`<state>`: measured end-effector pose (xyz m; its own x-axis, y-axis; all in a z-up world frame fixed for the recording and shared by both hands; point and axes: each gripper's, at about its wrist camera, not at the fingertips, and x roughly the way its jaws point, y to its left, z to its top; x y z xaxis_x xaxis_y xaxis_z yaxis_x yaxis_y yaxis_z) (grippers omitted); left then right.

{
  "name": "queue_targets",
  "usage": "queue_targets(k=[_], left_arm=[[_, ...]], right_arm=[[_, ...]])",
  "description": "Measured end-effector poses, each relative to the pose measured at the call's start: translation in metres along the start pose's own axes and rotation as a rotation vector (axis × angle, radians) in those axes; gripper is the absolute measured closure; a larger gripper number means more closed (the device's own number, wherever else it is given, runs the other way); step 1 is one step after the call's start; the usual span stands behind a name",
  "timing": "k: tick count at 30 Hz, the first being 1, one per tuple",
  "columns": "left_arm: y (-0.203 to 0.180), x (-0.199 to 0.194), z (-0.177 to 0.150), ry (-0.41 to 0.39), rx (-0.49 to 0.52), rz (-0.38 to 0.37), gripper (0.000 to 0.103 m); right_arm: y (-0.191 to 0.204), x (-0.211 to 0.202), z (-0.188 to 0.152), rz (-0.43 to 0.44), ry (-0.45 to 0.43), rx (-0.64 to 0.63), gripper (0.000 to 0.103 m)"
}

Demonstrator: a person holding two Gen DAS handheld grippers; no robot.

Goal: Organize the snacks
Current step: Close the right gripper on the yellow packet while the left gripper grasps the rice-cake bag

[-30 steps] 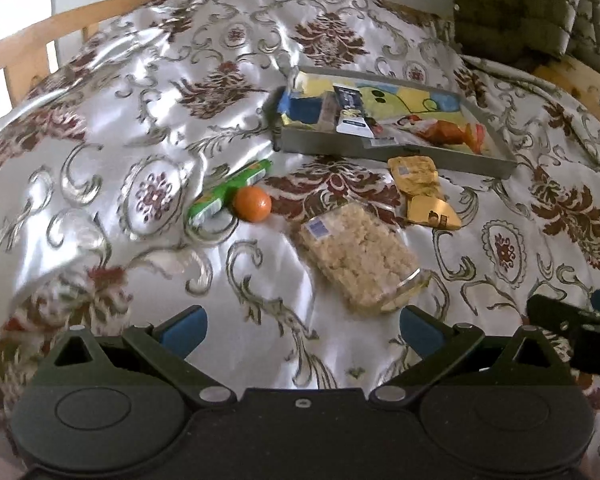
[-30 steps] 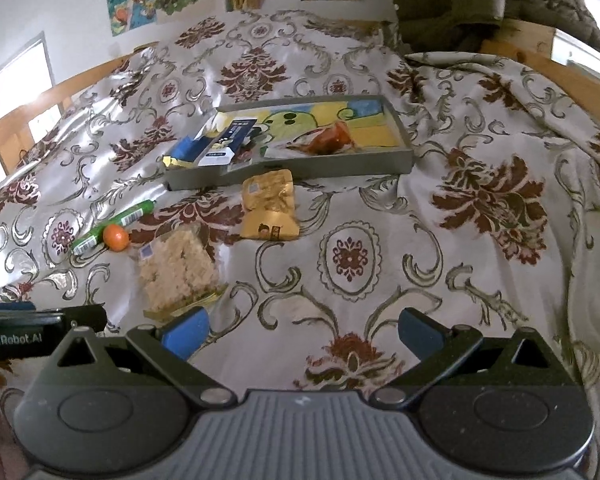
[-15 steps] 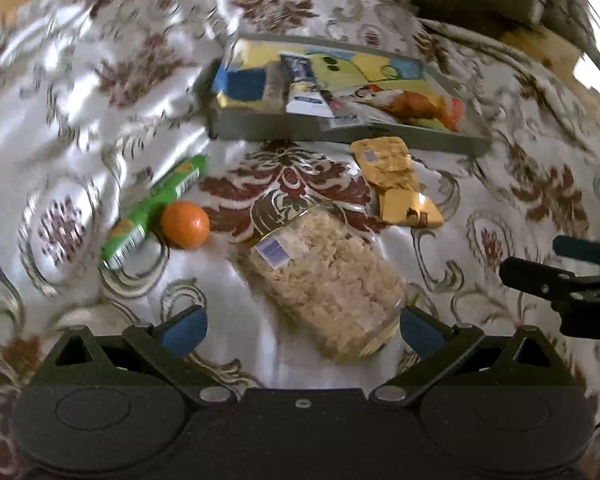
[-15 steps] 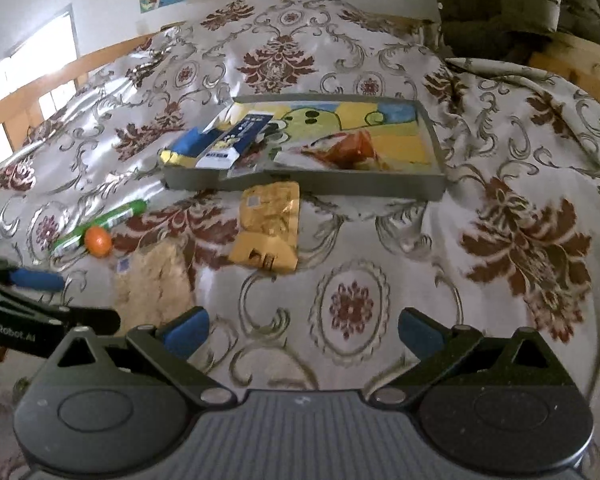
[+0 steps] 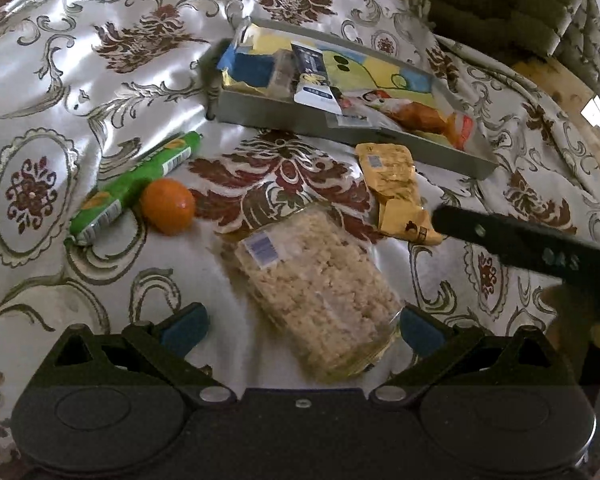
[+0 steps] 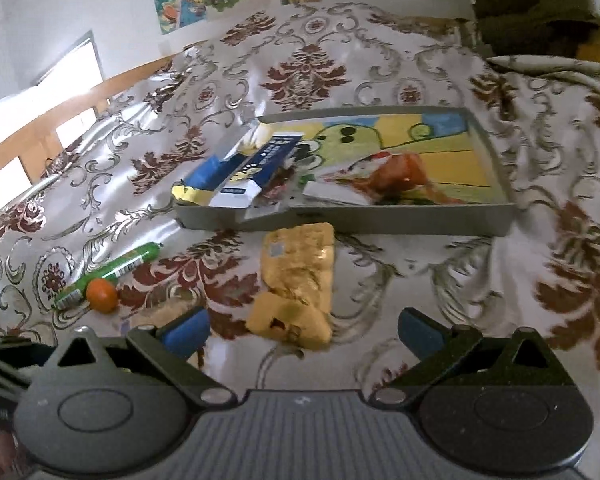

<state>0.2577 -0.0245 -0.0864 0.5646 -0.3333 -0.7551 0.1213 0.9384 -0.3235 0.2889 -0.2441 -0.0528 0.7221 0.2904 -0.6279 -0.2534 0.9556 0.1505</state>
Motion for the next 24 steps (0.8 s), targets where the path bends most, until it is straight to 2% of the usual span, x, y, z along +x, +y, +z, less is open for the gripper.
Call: queue_targets(k=[8, 14, 20, 24], left_arm=[[-0.001, 0.005, 0.001, -0.010, 0.001, -0.044, 0.001], [-0.002, 0.005, 0.002, -0.018, -0.010, -0.125, 0.001], [-0.004, 0.018, 0.003, -0.009, 0.003, -0.096, 0.001], [-0.009, 0.024, 0.006, -0.013, 0.025, -0.072, 0.001]], right_arm=[[-0.007, 0.033, 0.010, 0.050, 0.014, 0.059, 0.006], [-0.008, 0.050, 0.012, 0.065, 0.035, 0.072, 0.019], [0.002, 0.062, 0.010, 0.020, 0.062, 0.011, 0.023], [0.011, 0.062, 0.009, -0.048, 0.078, -0.056, 0.037]])
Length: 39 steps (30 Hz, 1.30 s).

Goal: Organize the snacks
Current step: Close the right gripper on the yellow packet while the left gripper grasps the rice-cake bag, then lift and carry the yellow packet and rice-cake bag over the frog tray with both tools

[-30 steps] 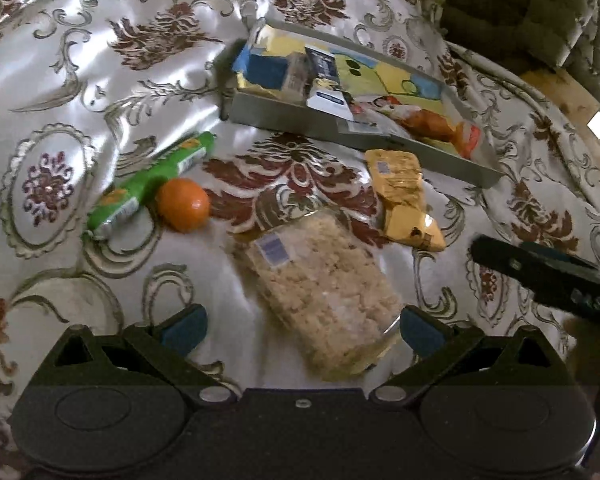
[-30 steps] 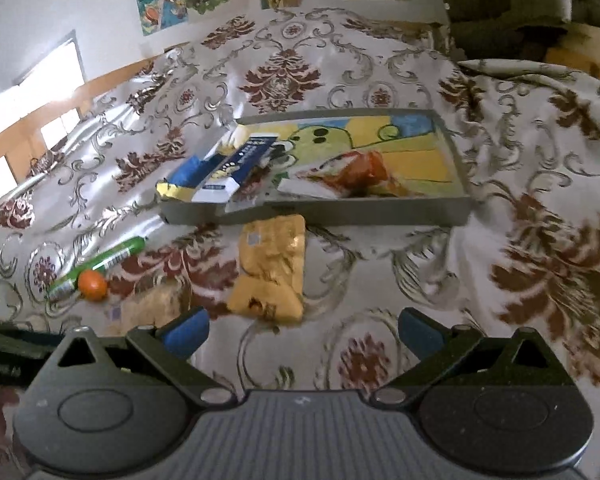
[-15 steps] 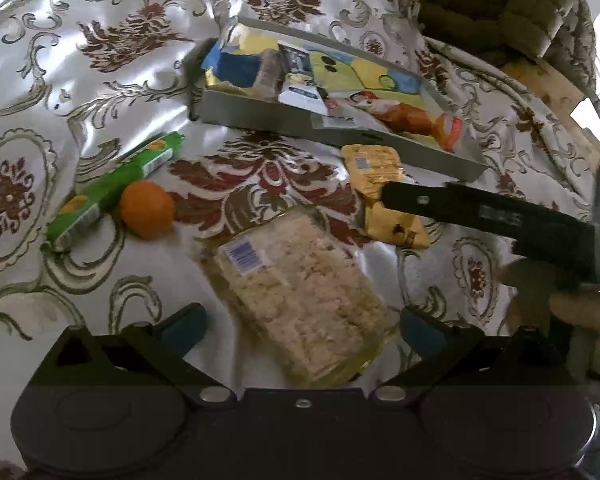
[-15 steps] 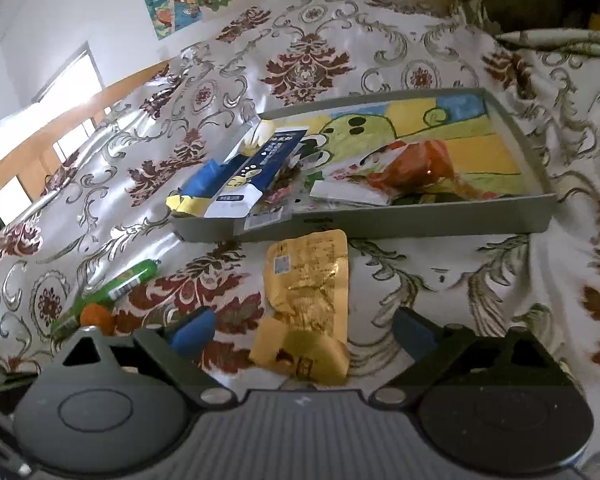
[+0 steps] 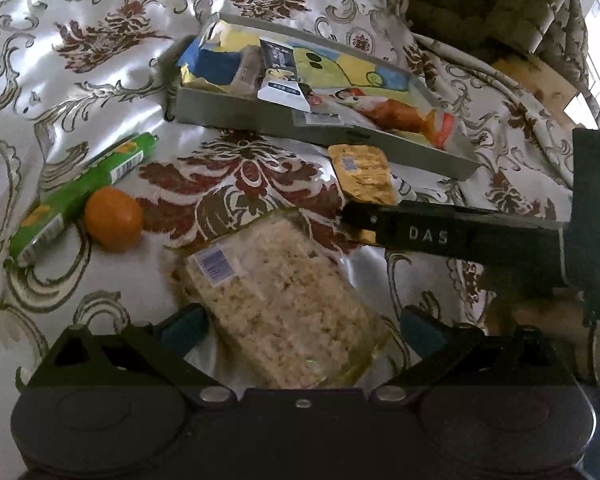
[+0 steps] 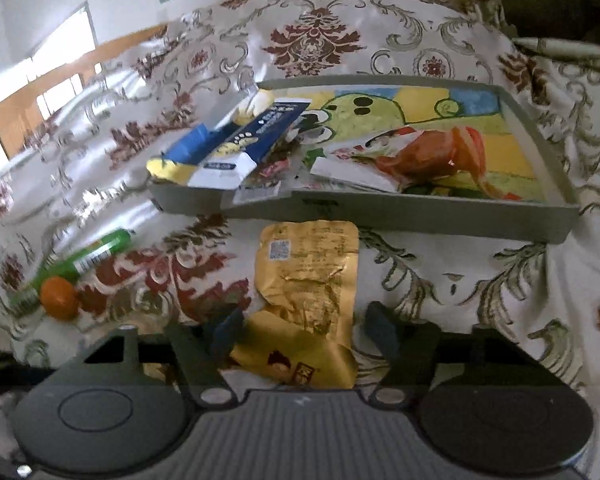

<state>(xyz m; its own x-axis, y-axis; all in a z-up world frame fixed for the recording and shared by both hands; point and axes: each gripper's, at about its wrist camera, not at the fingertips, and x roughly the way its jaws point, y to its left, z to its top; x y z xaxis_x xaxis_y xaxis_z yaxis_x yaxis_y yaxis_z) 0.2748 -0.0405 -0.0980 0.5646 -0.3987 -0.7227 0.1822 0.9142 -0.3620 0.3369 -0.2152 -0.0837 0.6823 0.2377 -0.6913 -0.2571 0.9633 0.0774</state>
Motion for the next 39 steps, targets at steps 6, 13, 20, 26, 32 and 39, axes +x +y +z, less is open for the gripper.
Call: queue_targets(k=[6, 13, 20, 26, 32, 39], left_arm=[[-0.001, 0.004, 0.001, -0.003, 0.020, 0.004, 0.001], [0.000, 0.004, 0.001, -0.001, 0.014, -0.004, 0.001], [-0.001, 0.006, 0.003, -0.009, 0.000, 0.003, 0.001], [0.003, 0.013, 0.011, -0.017, -0.045, 0.001, 0.001], [0.008, 0.020, 0.017, -0.009, -0.089, -0.005, 0.001], [0.007, 0.026, 0.022, 0.005, -0.102, 0.011, 0.002]], right_arm=[[0.002, -0.003, -0.001, -0.020, 0.021, -0.018, 0.043], [0.001, -0.017, -0.007, -0.018, 0.119, -0.008, 0.043], [-0.003, -0.035, -0.012, -0.017, 0.190, 0.006, 0.042], [-0.005, -0.038, -0.018, -0.015, 0.203, 0.005, 0.042], [0.001, -0.031, -0.021, -0.029, 0.201, -0.021, 0.037], [-0.002, -0.032, -0.021, -0.034, 0.190, -0.027, 0.043]])
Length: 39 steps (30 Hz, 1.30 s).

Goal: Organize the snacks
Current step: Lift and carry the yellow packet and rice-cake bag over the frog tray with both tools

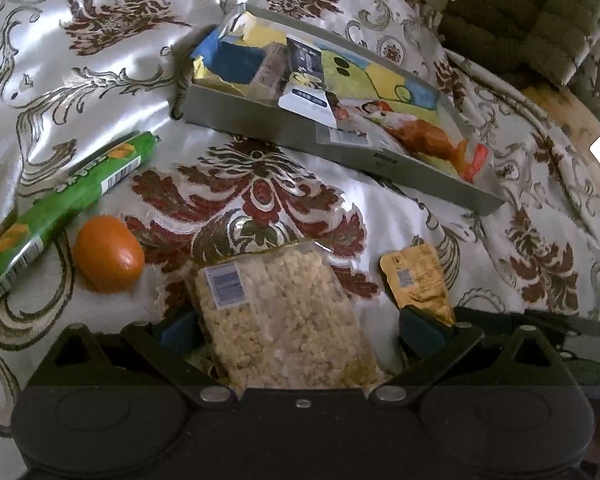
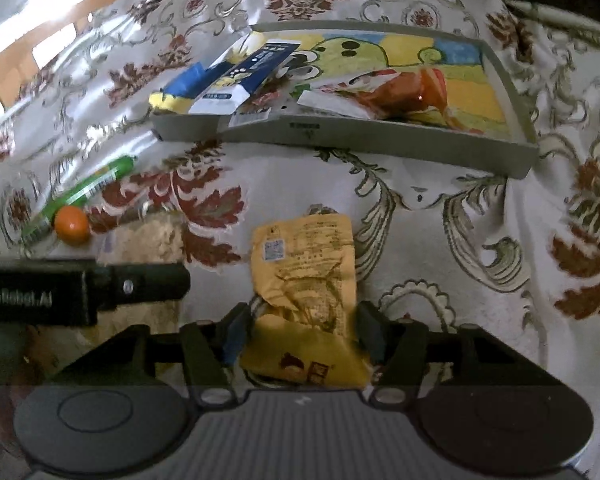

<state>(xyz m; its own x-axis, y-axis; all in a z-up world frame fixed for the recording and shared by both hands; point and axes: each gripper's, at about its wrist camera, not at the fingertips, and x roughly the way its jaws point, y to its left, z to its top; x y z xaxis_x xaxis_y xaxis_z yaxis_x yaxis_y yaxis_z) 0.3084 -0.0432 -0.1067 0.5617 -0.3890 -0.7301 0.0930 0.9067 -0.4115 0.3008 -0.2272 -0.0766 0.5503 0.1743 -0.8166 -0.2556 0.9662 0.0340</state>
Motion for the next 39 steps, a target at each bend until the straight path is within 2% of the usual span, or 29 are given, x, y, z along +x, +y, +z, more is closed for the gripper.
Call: queue_targets(k=[2, 7, 11, 22, 29, 34, 39], left_arm=[[-0.006, 0.000, -0.002, 0.009, 0.055, 0.028, 0.005], [-0.011, 0.000, -0.005, 0.006, 0.112, 0.071, 0.011], [-0.009, -0.002, -0.004, 0.006, 0.101, 0.070, 0.016], [-0.003, -0.015, -0.001, -0.022, 0.018, 0.045, 0.018], [-0.012, -0.031, 0.001, -0.103, 0.056, 0.055, 0.019], [-0.010, -0.030, 0.004, -0.097, 0.038, 0.022, 0.019], [-0.009, -0.030, 0.003, -0.109, 0.037, 0.015, 0.019]], right_arm=[[0.003, -0.001, -0.001, -0.015, -0.001, -0.028, 0.043], [0.016, 0.004, -0.005, -0.066, -0.012, -0.096, 0.041], [0.019, 0.002, -0.005, -0.081, -0.025, -0.113, 0.044], [0.014, -0.017, -0.008, -0.098, -0.073, -0.100, 0.044], [0.011, -0.023, -0.004, -0.078, -0.126, -0.072, 0.044], [0.012, -0.025, -0.001, -0.071, -0.167, -0.069, 0.044], [0.009, -0.022, 0.001, -0.077, -0.168, -0.051, 0.044]])
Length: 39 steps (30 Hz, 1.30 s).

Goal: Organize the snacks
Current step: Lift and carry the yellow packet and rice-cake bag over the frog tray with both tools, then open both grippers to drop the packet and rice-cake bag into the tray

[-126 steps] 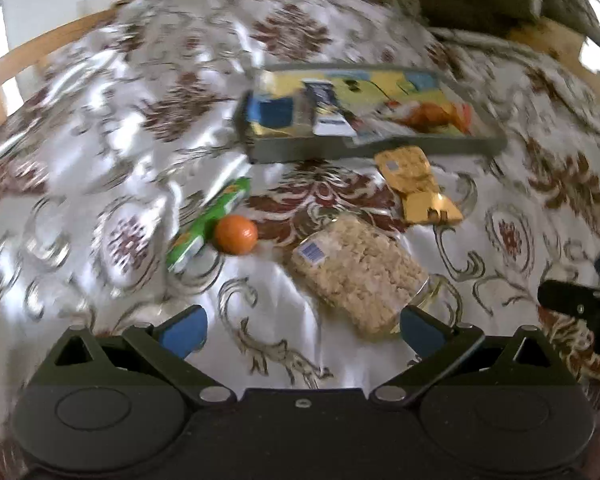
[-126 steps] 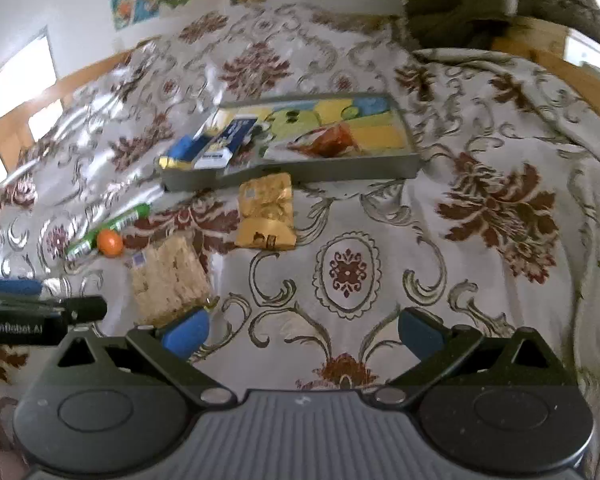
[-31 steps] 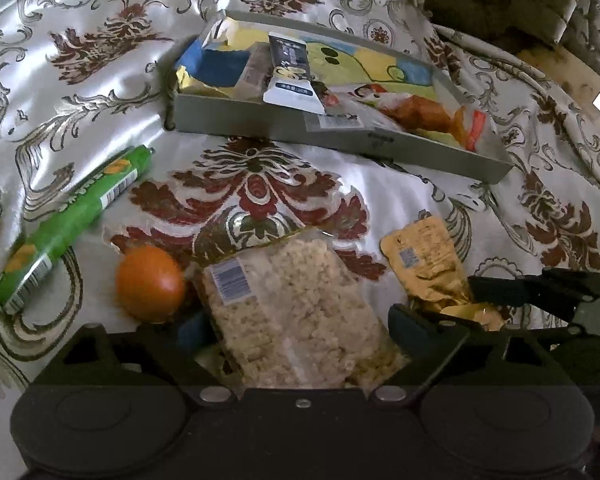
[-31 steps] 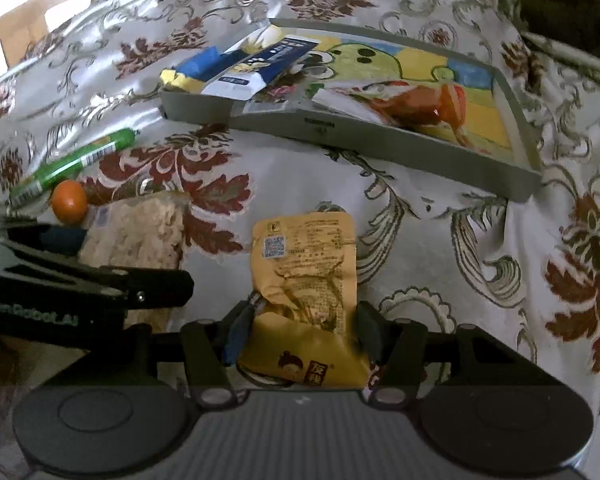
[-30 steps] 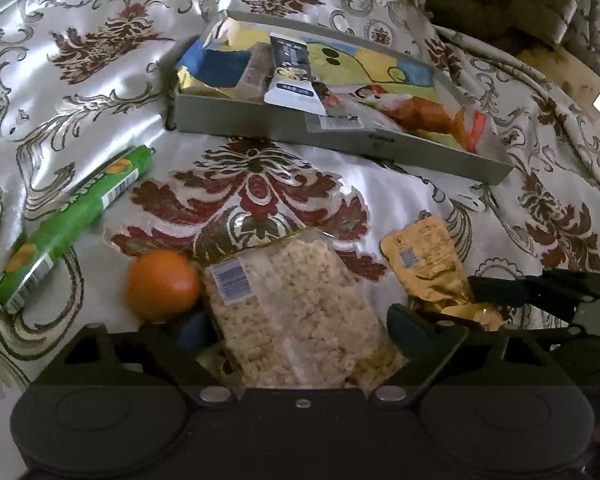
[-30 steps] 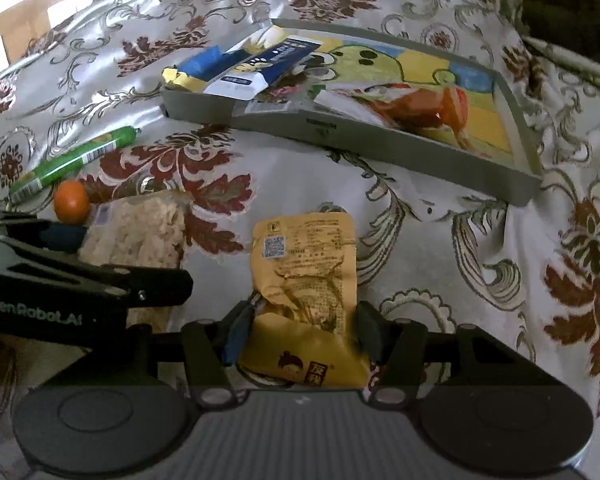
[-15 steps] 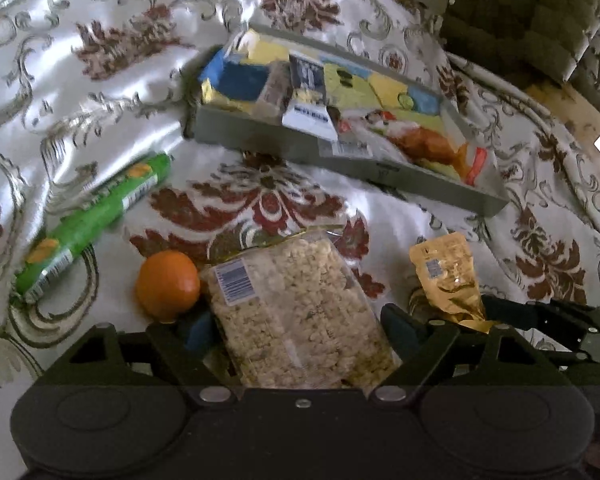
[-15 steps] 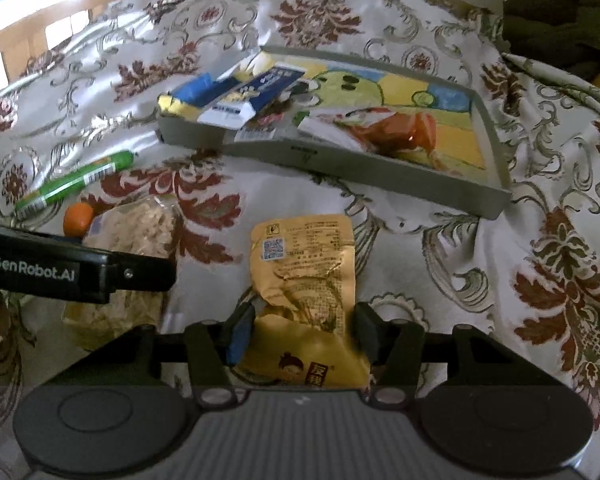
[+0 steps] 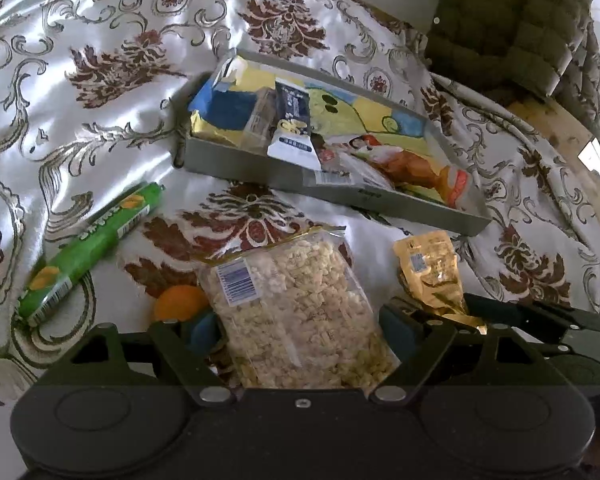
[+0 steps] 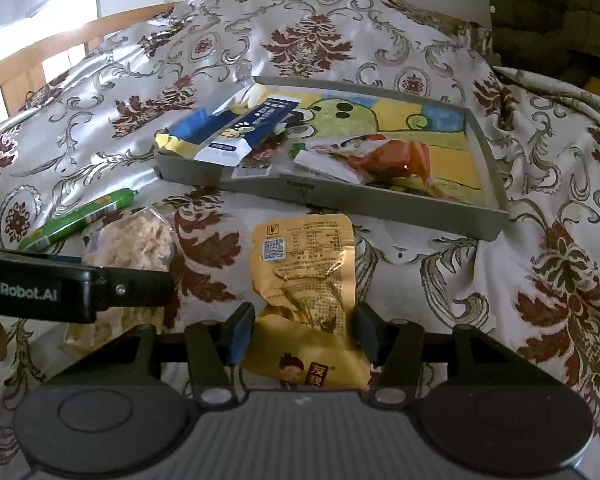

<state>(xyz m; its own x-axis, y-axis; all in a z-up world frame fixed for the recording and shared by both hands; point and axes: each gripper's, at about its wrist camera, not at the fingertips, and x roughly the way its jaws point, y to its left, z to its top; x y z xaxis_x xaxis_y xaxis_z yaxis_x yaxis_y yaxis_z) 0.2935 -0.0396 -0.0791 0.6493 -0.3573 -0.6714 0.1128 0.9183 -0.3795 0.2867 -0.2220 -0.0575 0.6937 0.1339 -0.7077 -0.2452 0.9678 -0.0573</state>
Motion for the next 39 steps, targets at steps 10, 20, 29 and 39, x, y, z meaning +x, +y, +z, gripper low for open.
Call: queue_targets(k=[10, 20, 29, 39], left_arm=[[0.003, -0.008, 0.005, -0.061, -0.044, -0.028, 0.019], [0.007, -0.018, 0.016, -0.147, -0.081, -0.053, 0.019], [0.000, -0.005, 0.069, -0.268, -0.149, -0.083, 0.019], [-0.002, 0.048, 0.107, -0.357, -0.148, -0.066, 0.019]], right_arm=[[-0.003, -0.002, 0.002, 0.007, -0.030, 0.024, 0.044], [-0.011, -0.010, 0.010, 0.010, -0.116, 0.082, 0.044], [-0.023, -0.011, 0.029, 0.016, -0.281, 0.142, 0.044], [-0.046, 0.015, 0.062, -0.030, -0.341, 0.151, 0.044]])
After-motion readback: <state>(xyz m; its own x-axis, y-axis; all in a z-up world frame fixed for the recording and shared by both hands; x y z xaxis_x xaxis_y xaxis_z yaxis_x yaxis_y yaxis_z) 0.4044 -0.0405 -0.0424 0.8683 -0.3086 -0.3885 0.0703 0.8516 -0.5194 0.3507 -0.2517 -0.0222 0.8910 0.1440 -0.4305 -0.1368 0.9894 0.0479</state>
